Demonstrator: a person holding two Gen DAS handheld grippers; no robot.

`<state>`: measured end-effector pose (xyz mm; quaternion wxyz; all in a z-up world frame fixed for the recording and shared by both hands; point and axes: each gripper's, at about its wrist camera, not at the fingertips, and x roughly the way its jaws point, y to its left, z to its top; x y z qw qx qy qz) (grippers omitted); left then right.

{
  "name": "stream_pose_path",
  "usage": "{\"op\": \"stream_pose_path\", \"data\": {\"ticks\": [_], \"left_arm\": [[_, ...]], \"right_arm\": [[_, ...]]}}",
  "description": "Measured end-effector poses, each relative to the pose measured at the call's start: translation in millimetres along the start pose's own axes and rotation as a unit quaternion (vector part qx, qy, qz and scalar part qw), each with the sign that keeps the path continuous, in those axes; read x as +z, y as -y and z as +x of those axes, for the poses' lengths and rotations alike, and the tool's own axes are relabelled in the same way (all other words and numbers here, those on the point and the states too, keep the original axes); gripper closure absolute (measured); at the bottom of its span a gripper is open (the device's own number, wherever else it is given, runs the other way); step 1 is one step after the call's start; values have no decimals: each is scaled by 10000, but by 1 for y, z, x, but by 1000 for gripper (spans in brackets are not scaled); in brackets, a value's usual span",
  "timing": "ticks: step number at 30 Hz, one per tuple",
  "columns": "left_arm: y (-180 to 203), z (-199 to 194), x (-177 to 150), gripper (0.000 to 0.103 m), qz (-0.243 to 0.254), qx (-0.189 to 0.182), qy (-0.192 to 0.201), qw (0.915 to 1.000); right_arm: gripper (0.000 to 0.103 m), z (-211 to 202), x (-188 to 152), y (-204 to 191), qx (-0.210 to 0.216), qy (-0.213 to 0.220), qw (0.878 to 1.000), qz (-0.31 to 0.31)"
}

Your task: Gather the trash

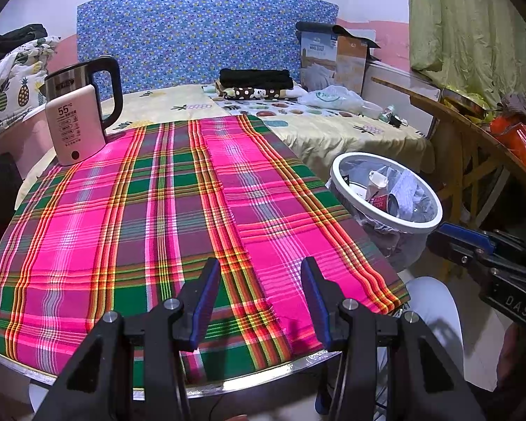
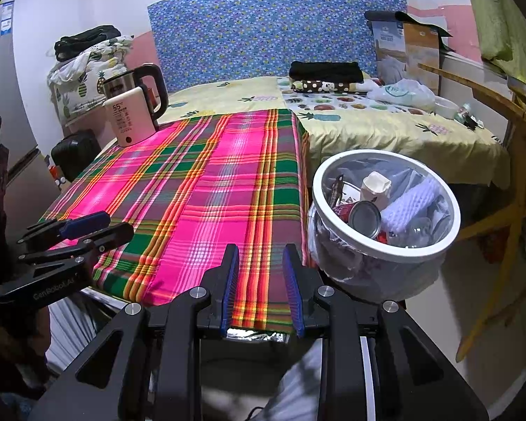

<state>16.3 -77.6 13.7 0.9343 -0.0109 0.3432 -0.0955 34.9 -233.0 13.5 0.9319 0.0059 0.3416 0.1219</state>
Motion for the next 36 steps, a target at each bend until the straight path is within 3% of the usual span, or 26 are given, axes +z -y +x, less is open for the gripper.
{"op": "stream_pose_path", "data": {"ticks": [36], "left_arm": [[-8,-1,-3,54,-49,45,-43,10000]], "right_arm": [[76,0,1,-3,-3,-5,10000,-10]]}}
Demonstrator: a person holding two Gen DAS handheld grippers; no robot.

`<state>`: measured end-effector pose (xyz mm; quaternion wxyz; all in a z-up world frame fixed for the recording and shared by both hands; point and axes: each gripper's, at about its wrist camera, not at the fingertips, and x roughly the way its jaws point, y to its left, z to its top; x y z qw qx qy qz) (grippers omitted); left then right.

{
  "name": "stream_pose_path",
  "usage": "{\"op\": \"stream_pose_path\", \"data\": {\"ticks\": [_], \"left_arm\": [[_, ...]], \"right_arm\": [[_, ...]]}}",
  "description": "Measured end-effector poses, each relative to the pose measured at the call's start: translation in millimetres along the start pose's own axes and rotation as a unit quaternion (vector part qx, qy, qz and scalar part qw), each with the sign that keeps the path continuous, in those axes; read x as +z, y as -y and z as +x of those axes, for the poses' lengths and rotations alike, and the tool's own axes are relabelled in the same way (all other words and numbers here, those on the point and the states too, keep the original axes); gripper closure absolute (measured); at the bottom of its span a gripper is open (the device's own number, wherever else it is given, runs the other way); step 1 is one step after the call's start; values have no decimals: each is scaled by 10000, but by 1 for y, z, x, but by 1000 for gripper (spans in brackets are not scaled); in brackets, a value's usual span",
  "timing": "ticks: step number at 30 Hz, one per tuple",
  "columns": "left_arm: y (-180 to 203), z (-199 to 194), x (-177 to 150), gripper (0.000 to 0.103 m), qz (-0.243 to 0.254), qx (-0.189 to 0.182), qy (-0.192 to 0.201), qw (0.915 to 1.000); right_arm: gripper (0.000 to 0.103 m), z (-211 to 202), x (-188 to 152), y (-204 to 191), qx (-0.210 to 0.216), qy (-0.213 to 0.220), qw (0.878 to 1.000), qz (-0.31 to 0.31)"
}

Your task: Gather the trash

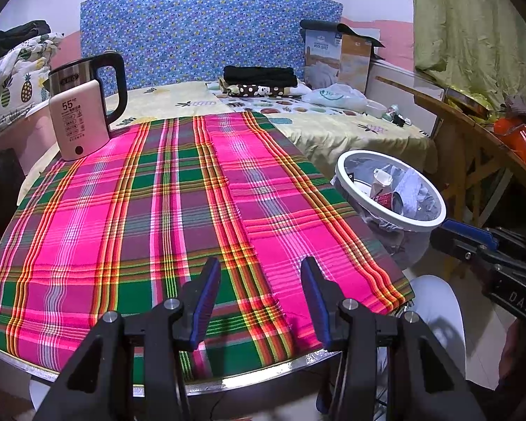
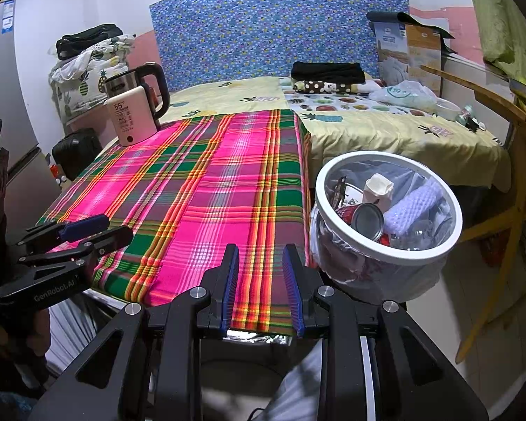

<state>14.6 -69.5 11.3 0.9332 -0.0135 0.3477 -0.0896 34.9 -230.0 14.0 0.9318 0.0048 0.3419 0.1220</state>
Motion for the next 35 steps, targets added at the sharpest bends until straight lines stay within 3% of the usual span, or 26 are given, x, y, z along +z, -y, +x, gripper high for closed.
{"op": "stream_pose_path", "data": {"ticks": [35], "left_arm": [[6,1,-3,54,-85,112,-44,9999]], "right_arm": [[76,0,-1,-2,-7,0,10000,-4]]}}
